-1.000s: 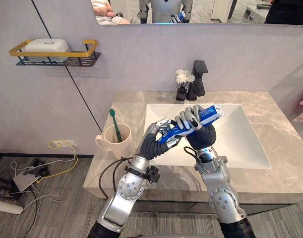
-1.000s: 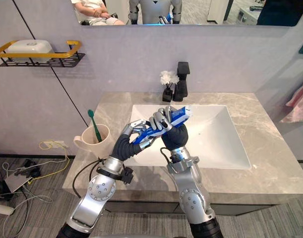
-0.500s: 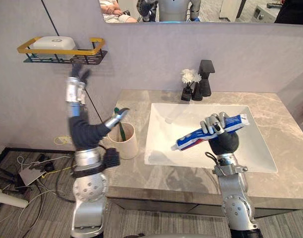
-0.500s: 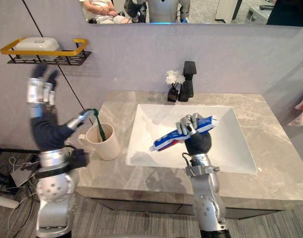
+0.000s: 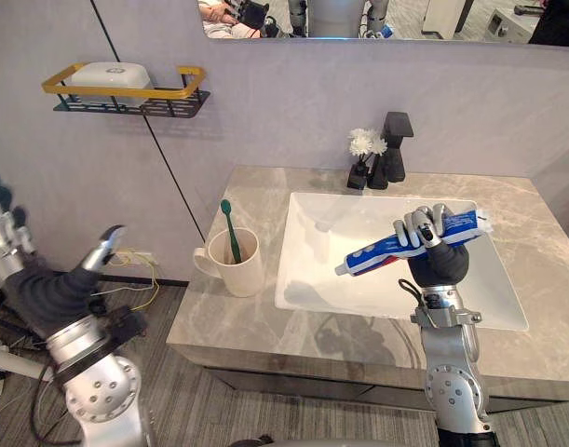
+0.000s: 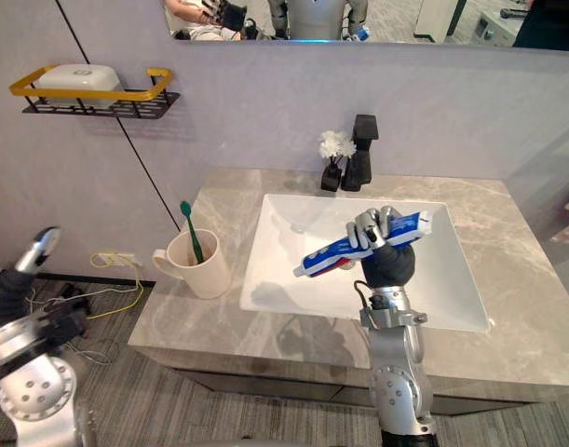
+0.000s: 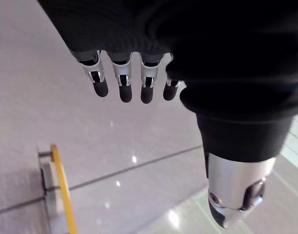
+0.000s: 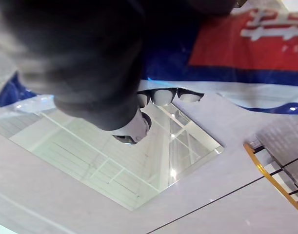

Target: Organize washtable

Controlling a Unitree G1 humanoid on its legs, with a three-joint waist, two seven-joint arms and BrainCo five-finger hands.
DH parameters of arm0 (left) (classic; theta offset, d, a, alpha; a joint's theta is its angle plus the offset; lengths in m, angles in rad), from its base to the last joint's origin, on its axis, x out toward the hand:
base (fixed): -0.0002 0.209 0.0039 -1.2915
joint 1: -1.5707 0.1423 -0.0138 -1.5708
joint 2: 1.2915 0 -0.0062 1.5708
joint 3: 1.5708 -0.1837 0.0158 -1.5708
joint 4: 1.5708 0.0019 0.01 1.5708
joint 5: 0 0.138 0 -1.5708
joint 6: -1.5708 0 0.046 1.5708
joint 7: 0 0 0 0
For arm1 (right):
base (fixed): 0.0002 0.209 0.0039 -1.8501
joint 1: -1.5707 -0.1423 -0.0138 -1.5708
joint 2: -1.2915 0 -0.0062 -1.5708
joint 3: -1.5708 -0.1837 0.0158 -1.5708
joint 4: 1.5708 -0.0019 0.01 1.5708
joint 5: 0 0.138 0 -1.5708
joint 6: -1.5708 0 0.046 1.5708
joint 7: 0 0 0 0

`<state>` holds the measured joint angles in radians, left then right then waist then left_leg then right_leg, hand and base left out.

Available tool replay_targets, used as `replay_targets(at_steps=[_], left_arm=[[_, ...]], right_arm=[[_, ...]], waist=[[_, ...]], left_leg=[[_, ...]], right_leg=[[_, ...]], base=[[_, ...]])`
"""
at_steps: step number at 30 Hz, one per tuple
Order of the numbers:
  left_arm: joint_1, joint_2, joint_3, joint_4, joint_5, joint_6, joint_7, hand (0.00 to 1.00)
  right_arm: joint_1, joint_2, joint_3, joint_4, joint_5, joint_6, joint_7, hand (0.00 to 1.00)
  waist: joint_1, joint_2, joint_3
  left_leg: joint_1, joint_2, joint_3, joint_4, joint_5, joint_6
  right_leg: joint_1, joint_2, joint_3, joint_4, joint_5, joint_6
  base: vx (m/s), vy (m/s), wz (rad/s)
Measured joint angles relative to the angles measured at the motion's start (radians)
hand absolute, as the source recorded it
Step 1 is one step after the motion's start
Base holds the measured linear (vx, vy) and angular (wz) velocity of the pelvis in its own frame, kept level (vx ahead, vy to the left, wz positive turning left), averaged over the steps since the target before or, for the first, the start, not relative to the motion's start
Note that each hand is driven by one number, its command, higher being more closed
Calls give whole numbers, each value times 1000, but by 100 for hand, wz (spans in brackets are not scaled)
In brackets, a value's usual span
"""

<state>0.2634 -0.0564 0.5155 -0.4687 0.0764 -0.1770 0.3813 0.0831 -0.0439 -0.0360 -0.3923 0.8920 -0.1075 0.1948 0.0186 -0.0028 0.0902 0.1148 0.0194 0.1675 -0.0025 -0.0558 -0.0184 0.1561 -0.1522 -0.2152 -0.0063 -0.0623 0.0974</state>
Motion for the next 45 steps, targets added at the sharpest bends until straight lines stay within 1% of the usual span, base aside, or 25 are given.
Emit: replay_targets(at_steps=[1, 3, 4, 6, 10, 12, 14, 15, 16, 17, 18, 20, 24, 27, 32, 35, 36, 39, 42, 45], left_arm=[[2, -8, 14, 44, -27, 4, 4, 0], [3, -21, 36, 176, -128, 7, 9, 0], [4, -22, 36, 206, -162, 7, 7, 0], [10, -22, 36, 287, -246, 15, -21, 0], [30, -21, 37, 434, -295, 18, -55, 0], [30, -21, 37, 538, -303, 21, -73, 0], [29, -21, 35, 689, -310, 35, -94, 0], [29, -21, 35, 727, -310, 40, -98, 0], [23, -21, 31, 820, -307, 54, -111, 0], [23, -20, 28, 855, -306, 60, -118, 0], [20, -19, 15, 939, -299, 67, -130, 0], [20, -18, 0, 1001, -293, 82, -147, 0], [19, -15, -29, 1122, -229, 95, -185, 0], [0, -13, -63, 1183, -193, 105, -194, 0], [-22, -9, -119, 1248, -141, 115, -222, 0], [-31, 13, -166, 1261, -127, 114, -231, 0], [-36, 33, -201, 1267, -102, 114, -245, 0], [-47, 52, -242, 1286, -98, 114, -251, 0], [-49, 59, -256, 1286, -80, 113, -254, 0], [-51, 73, -286, 1286, -63, 110, -269, 0]], right_arm=[[1, 2, -2, 0, 0, 0, 0, 100], [9, 15, 1, 0, 0, 0, 0, 100], [14, 20, 3, 0, 1, 0, 0, 100], [42, 27, 7, 0, 1, 0, 1, 100], [64, 27, 40, 0, 2, 1, 1, 100], [68, 27, 47, 0, 4, 1, 2, 100], [78, 27, 74, 0, 8, 1, 3, 100], [80, 26, 79, 0, 9, 1, 3, 100], [81, 26, 87, 0, 11, 1, 5, 100], [81, 26, 92, 0, 11, 0, 6, 100], [80, 26, 96, 0, 11, 0, 6, 100], [80, 25, 95, 0, 11, 0, 6, 100], [80, 14, 93, 0, 11, -3, 6, 100], [80, 4, 88, 0, 11, -5, 6, 100], [80, -5, 90, 0, 10, -5, 6, 100], [69, -11, 91, 2, 9, -5, 5, 100], [48, -24, 92, 3, 5, -5, 4, 100], [-8, -52, 96, 15, 0, -5, 4, 100], [-40, -55, 97, 15, -2, -6, 3, 100], [-86, -78, 119, 17, -21, -11, -2, 100]], waist=[[1, 0, 0], [5, -2, -1], [7, -3, -2], [20, -9, -2], [24, -13, -5], [24, -16, -7], [24, -24, -12], [24, -25, -13], [24, -30, -16], [24, -31, -16], [25, -33, -17], [26, -35, -19], [24, -35, -20], [24, -34, -20], [24, -33, -20], [21, -32, -20], [21, -32, -20], [22, -31, -21], [23, -31, -21], [23, -31, -21]], left_leg=[[1, 0, 0, -1, 0, 0], [4, -1, 0, -7, 2, 1], [6, -1, 0, -12, 5, 0], [7, -2, -2, -33, 17, 0], [8, -2, -4, -34, 17, 0], [8, -2, -5, -35, 17, 0], [8, -2, -15, -35, 17, 0], [9, -2, -17, -35, 17, 0], [8, -2, -17, -35, 17, 0], [8, -2, -17, -35, 17, 0], [8, -3, -17, -35, 17, 0], [8, -3, -17, -35, 17, 0], [4, -6, -17, -33, 17, 0], [3, -5, -17, -32, 17, 0], [2, -6, -18, -32, 17, 0], [-4, -5, -18, -27, 17, 0], [-10, -5, -19, -24, 17, 0], [-11, -4, -22, -20, 18, -1], [-15, -3, -27, -18, 19, -2], [-16, -4, -30, -18, 21, -2]], right_leg=[[1, -1, 0, 0, 0, 0], [2, -1, -1, -1, 0, 0], [2, -1, -2, -1, 0, 0], [-3, 0, -5, -2, 0, 0], [-1, -1, -9, -5, 0, 0], [1, -2, -13, -9, 0, 0], [10, -3, -25, -15, 0, 0], [11, -3, -27, -16, 0, 0], [11, -2, -28, -16, 0, 0], [11, -2, -28, -16, 0, 0], [11, -3, -27, -16, 0, 0], [10, -3, -27, -16, 0, 0], [5, -2, -26, -16, 0, 0], [5, -1, -26, -16, 0, 0], [5, -1, -27, -16, 0, 0], [0, -1, -26, -16, 0, 0], [-3, -1, -26, -16, 0, 0], [-2, -1, -27, -15, 0, 0], [-1, -1, -28, -14, 0, 0], [-1, -1, -30, -13, 0, 0]], base=[[0, 0, 0], [0, 0, 0], [-18, -20, 3], [0, 0, 0], [0, 0, 0], [-5, -16, 3], [-7, -32, 11], [-10, -30, 9], [0, 0, 0], [0, 0, 0], [0, 0, 0], [0, 0, 0], [0, 0, 0], [0, 0, 0], [0, 0, 0], [0, 0, 0], [0, 0, 0], [-2, -2, 1], [-23, -21, 5], [0, 0, 0]])
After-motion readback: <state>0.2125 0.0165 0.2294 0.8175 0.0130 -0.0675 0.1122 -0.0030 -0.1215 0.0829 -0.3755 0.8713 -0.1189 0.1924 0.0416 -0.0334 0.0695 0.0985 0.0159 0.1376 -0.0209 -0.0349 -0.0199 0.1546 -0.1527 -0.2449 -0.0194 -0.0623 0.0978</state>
